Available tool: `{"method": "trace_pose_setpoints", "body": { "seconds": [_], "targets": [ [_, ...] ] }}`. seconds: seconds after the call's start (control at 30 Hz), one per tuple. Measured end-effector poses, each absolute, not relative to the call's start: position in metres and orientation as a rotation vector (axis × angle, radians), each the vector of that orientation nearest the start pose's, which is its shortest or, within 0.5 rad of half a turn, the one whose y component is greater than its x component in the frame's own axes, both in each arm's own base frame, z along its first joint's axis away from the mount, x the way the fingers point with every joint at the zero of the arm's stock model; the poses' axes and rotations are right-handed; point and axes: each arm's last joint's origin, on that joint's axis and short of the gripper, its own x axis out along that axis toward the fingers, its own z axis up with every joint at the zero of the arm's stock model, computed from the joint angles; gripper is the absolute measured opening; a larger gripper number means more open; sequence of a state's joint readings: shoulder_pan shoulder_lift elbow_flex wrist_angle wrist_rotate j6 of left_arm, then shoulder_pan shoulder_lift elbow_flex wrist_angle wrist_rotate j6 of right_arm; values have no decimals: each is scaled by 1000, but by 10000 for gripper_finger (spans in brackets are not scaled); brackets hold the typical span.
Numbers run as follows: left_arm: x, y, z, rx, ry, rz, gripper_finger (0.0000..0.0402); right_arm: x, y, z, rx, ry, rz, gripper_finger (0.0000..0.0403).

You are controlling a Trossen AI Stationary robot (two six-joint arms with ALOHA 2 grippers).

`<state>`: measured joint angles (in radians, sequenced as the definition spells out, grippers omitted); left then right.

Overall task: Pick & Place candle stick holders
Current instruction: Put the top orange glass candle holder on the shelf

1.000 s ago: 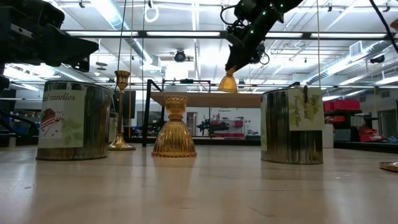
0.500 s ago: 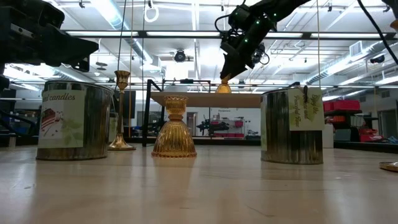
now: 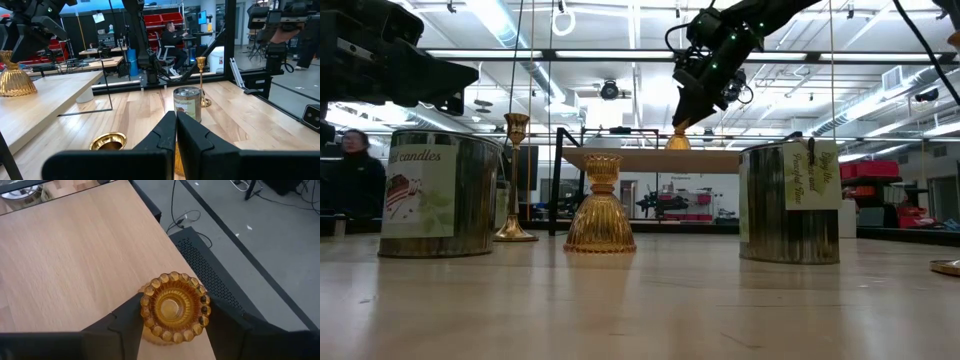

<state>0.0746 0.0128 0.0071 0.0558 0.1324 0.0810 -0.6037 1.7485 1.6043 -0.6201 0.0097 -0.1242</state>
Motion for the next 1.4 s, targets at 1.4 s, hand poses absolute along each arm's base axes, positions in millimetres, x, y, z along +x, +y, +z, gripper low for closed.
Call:
{"method": "trace_pose_setpoints", "body": {
  "seconds": [1.4],
  "targets": [
    [98,3,170,86,-52,-56,18,289,-197,377,-13,633,-584,341]
  ]
}}
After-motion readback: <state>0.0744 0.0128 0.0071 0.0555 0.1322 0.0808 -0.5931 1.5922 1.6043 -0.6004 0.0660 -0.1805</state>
